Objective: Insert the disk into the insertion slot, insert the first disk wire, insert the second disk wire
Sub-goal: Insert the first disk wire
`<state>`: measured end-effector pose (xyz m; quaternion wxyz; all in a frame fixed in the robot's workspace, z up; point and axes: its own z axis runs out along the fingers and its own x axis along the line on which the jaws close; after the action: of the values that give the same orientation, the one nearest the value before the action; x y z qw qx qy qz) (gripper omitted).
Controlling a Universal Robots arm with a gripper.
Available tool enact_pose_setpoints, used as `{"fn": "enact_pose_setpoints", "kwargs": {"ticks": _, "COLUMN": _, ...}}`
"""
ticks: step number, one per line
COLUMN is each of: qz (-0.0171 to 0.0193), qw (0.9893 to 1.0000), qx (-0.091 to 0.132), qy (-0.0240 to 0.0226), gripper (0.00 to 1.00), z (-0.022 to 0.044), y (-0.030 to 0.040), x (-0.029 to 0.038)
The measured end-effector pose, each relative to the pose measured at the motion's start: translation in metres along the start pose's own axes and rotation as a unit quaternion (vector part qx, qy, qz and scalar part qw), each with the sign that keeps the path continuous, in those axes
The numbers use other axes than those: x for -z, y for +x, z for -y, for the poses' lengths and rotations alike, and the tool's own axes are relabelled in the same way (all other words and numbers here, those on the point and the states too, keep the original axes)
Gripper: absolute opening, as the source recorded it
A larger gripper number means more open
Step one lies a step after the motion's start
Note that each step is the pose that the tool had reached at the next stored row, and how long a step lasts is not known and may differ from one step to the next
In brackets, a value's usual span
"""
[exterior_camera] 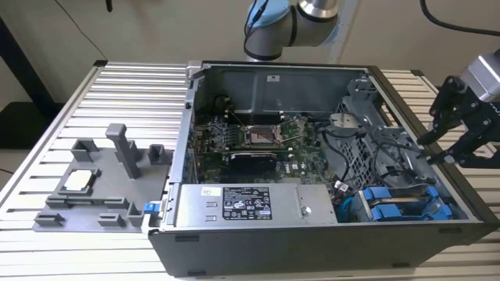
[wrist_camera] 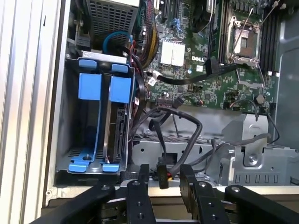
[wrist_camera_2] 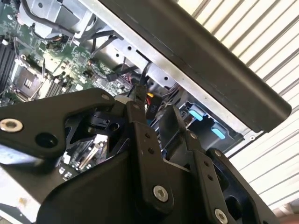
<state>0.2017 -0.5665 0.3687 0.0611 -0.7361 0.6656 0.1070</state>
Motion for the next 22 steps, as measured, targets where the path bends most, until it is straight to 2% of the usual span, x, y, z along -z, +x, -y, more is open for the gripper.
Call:
{"fn": "enact_pose_setpoints", "kwargs": {"ticks": 4, "qz": -0.0001, "qw": 0.9999, "qx": 0.010, "qy": -0.0076, "gripper": 0.40, "z": 0.0026, "y": 0.0004, "x": -0.0005}}
{"fn": "enact_pose_setpoints", "kwargs": {"ticks": 5, "qz": -0.0001, "qw": 0.9999, "qx": 0.011, "qy": -0.0090, "gripper": 0.38, "z": 0.0032, "y": 0.0005, "x": -0.0005}}
{"fn": "enact_pose_setpoints", "kwargs": {"ticks": 6, "qz": -0.0001, "qw": 0.9999, "qx": 0.012, "qy": -0.0100, "gripper": 0.31, "z": 0.0038, "y": 0.0005, "x": -0.0004}}
{"fn": "enact_pose_setpoints", "kwargs": {"ticks": 8, "qz": 0.0001, "qw": 0.9999, "qx": 0.012, "qy": -0.0111, "gripper": 0.31, "z": 0.0044, "y": 0.0006, "x": -0.0007}}
{"fn": "enact_pose_setpoints", "kwargs": {"ticks": 9, "qz": 0.0000, "qw": 0.9999, "qx": 0.013, "qy": -0.0113, "gripper": 0.25, "z": 0.0045, "y": 0.0006, "x": -0.0006}}
{"fn": "enact_pose_setpoints", "kwargs": {"ticks": 14, "qz": 0.0000, "qw": 0.9999, "qx": 0.013, "qy": -0.0114, "gripper": 0.22, "z": 0.0046, "y": 0.0007, "x": -0.0007}}
{"fn": "enact_pose_setpoints", "kwargs": {"ticks": 15, "qz": -0.0001, "qw": 0.9999, "qx": 0.013, "qy": -0.0114, "gripper": 0.19, "z": 0.0042, "y": 0.0007, "x": -0.0007}}
{"fn": "enact_pose_setpoints", "kwargs": {"ticks": 18, "qz": -0.0009, "qw": 0.9999, "qx": 0.013, "qy": -0.0115, "gripper": 0.19, "z": -0.0003, "y": 0.0002, "x": -0.0011}}
{"fn": "enact_pose_setpoints", "kwargs": {"ticks": 20, "qz": -0.0013, "qw": 0.9999, "qx": 0.013, "qy": -0.0111, "gripper": 0.19, "z": -0.0082, "y": -0.0004, "x": -0.0017}}
{"fn": "enact_pose_setpoints", "kwargs": {"ticks": 22, "qz": -0.0021, "qw": 0.9999, "qx": 0.013, "qy": -0.0079, "gripper": 0.19, "z": -0.0169, "y": -0.0005, "x": -0.0022}}
